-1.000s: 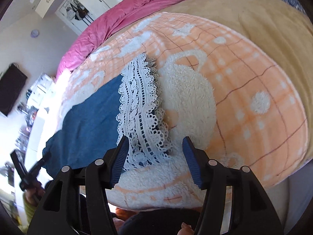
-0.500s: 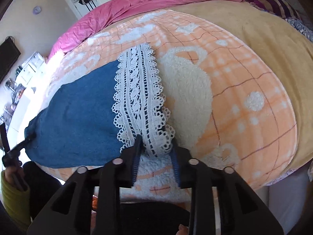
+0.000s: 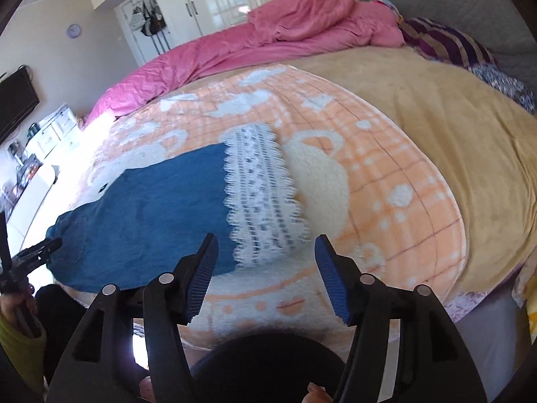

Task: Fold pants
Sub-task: 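Lay the lace hem down and open both tools, then move both tools to the lace-trimmed hem end of the folded pants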

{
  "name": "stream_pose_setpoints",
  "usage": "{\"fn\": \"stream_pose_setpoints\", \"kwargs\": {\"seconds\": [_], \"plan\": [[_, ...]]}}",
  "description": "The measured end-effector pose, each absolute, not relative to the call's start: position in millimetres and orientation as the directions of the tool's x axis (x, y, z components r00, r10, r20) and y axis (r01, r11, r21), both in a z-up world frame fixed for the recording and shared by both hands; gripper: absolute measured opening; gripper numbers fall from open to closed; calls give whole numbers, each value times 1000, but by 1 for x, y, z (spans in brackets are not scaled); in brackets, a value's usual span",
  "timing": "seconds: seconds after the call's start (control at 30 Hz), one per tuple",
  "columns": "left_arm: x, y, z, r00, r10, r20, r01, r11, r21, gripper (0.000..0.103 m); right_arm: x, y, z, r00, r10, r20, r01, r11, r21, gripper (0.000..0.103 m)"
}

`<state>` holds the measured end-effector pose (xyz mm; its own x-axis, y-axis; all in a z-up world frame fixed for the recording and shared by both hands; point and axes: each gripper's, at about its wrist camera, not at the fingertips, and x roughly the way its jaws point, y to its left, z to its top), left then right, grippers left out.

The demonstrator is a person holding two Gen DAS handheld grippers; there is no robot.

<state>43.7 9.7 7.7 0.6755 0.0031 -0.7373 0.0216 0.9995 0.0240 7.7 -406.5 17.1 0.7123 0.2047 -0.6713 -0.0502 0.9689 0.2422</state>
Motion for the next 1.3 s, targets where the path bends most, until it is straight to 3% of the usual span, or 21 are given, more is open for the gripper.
{"fn": "stream_pose_setpoints", "kwargs": {"seconds": [0.1, 0.3, 0.37, 0.53, 0.83, 1.03, 1.17, 1.3], "plan": [[37, -3, 16, 687, -15, -727, 52, 998, 29, 70, 9, -382, 24, 717, 223, -661, -99, 971, 220, 71], [27, -24, 25, 694, -47, -718, 104, 994, 36, 80, 11, -338, 25, 705, 235, -669, -172, 972, 160, 76], [26, -28, 26, 695, -56, -717, 115, 993, 34, 83, 10, -328, 24, 701, 238, -672, -185, 971, 150, 83], [28, -37, 21, 692, -72, -718, 136, 990, 32, 93, 16, -305, 20, 691, 238, -683, -216, 969, 119, 88], [48, -39, -17, 628, -65, -775, 129, 991, 21, 93, 50, -275, 11, 654, 246, -715, -242, 964, 111, 88], [56, -30, -51, 590, -43, -806, 122, 992, 36, 94, 74, -271, -33, 555, 186, -811, -178, 979, 103, 88], [54, -28, -46, 596, -52, -801, 115, 993, 21, 94, 59, -271, -31, 626, 174, -760, -194, 979, 64, 88], [55, -32, -21, 615, -101, -782, 139, 990, -18, 94, 49, -298, -9, 721, 124, -682, -102, 992, 72, 91]]}}
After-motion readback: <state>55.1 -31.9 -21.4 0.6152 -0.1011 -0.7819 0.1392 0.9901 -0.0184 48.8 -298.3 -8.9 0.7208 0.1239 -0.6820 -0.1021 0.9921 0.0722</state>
